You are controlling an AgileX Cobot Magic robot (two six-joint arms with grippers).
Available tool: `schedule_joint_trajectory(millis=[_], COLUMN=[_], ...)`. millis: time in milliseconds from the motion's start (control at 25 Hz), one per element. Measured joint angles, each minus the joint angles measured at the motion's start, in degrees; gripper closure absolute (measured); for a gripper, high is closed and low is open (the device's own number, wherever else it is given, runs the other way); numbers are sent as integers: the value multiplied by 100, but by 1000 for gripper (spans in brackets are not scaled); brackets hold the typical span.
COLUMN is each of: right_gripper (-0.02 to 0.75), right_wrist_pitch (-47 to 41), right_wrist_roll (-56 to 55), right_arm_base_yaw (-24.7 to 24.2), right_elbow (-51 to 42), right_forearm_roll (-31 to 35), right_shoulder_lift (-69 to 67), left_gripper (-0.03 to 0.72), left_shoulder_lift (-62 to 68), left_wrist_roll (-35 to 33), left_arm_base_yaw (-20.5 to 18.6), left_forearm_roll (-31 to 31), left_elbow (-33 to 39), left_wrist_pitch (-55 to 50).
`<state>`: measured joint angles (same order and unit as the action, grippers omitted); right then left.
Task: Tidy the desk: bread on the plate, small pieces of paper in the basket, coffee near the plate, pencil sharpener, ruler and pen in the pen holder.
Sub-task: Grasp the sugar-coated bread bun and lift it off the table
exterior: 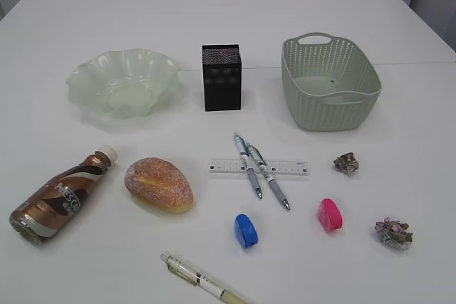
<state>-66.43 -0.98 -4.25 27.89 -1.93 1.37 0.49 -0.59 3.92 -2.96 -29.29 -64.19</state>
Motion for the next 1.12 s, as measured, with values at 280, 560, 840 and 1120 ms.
schedule_joint_trajectory(millis=[280,560,840,1120], right_gripper=[343,343,343,343], right_wrist_pitch=[0,0,0,0], right_wrist_roll=[0,0,0,0], right_arm_base_yaw=[0,0,0,0], right_elbow=[0,0,0,0], right_forearm_roll=[0,0,0,28], right_shoulder_lift=[0,0,0,0], left_gripper=[256,256,256,256], left_shoulder_lift=[0,0,0,0], left_wrist_roll=[0,0,0,0], left_arm_base_yaw=[0,0,0,0], left_forearm_roll=[0,0,0,0], left_elbow=[0,0,0,0], left_wrist_pitch=[0,0,0,0])
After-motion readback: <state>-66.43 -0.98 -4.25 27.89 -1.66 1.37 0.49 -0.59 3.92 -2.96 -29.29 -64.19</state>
